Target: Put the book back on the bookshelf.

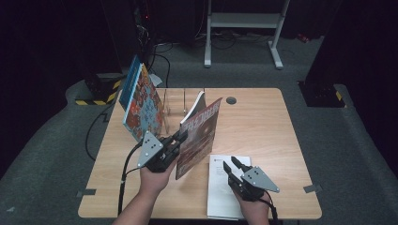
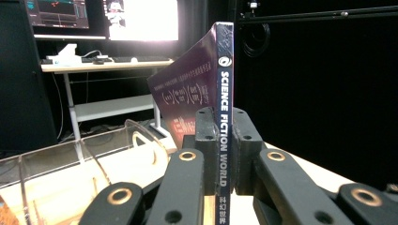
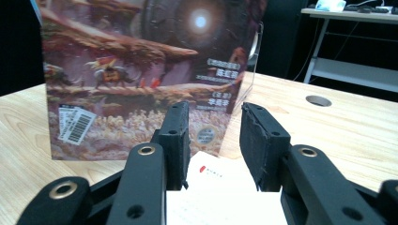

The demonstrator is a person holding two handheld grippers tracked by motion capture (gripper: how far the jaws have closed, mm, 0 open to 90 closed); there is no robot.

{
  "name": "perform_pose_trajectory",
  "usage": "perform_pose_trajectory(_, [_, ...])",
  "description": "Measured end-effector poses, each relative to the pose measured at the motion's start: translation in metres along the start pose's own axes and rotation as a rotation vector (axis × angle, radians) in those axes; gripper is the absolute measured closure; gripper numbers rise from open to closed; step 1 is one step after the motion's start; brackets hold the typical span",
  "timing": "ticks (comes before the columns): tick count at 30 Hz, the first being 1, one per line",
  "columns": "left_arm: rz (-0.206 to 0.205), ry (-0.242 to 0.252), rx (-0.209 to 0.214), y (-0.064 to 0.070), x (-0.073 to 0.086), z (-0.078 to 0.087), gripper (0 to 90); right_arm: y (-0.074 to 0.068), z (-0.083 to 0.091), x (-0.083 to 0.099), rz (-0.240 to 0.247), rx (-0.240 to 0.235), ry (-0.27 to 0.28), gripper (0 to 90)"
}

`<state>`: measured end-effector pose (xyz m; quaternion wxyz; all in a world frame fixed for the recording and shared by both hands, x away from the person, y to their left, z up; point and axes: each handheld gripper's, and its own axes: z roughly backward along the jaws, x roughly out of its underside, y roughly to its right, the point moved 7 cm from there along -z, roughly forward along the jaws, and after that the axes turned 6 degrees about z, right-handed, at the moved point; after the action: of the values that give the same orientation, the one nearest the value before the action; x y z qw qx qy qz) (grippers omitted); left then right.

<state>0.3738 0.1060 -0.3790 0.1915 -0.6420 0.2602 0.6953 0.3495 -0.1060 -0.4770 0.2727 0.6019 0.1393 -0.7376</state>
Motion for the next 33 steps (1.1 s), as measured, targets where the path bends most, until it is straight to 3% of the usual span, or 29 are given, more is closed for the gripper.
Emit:
perform_pose_trajectory(10, [0.012, -0.004, 0.032, -0.008, 0.013, 0.020, 83.9, 0.011, 0.005, 0.012, 0.027, 0.018, -0.058, 62.2])
perform_pose_trajectory(15, [0.002, -0.012, 0.054, -0.008, 0.018, 0.029, 83.9, 0.020, 0.011, 0.022, 0.002, 0.051, -0.061, 62.2])
perform_pose_trajectory(19, [0.005, -0.007, 0.062, -0.007, 0.023, 0.034, 83.9, 0.019, 0.009, 0.029, 0.029, 0.060, -0.084, 62.2])
perform_pose_trajectory(33, [0.004, -0.040, 0.074, -0.010, 0.032, 0.047, 83.7, 0.018, 0.007, 0.035, 0.016, 0.052, -0.099, 62.3])
